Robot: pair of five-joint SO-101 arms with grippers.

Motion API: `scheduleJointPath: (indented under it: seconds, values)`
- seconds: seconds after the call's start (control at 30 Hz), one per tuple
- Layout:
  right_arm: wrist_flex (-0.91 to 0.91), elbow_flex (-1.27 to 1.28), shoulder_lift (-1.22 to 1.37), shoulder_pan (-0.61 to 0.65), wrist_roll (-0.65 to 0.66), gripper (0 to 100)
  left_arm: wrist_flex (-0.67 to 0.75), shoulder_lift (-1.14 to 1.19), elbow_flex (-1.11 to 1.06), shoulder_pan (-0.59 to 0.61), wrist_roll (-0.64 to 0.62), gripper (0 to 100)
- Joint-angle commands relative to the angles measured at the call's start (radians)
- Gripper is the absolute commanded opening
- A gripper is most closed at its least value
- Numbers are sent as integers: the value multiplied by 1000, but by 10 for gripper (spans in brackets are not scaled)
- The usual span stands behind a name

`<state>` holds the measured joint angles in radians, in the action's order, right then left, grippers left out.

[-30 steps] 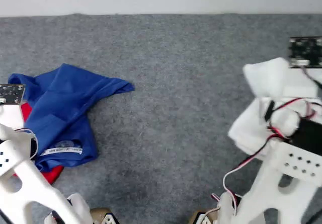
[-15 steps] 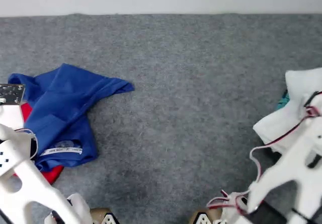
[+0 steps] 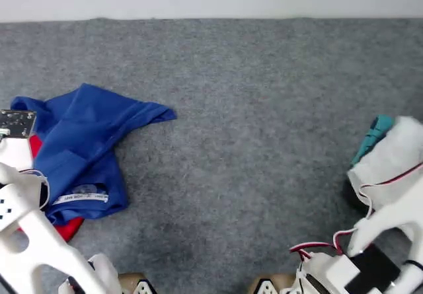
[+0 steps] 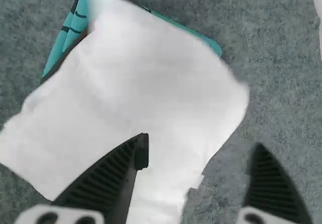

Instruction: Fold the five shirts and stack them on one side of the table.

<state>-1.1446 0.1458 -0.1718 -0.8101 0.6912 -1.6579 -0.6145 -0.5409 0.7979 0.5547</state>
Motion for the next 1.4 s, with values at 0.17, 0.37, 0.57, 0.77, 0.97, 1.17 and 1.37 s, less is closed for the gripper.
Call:
scheduleJointPath:
  seconds: [0.17, 0.37, 0.57, 0.77, 0.97, 1.17, 1.37]
  values:
    - [16, -69, -107, 51, 12, 46, 18, -18, 4, -6, 12, 16]
    - [-114, 5, -105, 213, 11, 27, 20, -18, 4, -6, 12, 16]
    - [87, 333, -107, 280, 11, 9, 17, -21, 4, -6, 12, 16]
    - [93, 413, -225, 239, 12, 9, 18, -25, 5, -6, 12, 16]
    - [85, 414, -437, 222, 17, 9, 20, -18, 4, -6, 12, 16]
    - [231, 606, -354, 220, 17, 9, 17, -18, 4, -6, 35, 16]
    - [374, 727, -237, 248, 17, 9, 12, -25, 4, -5, 61, 16]
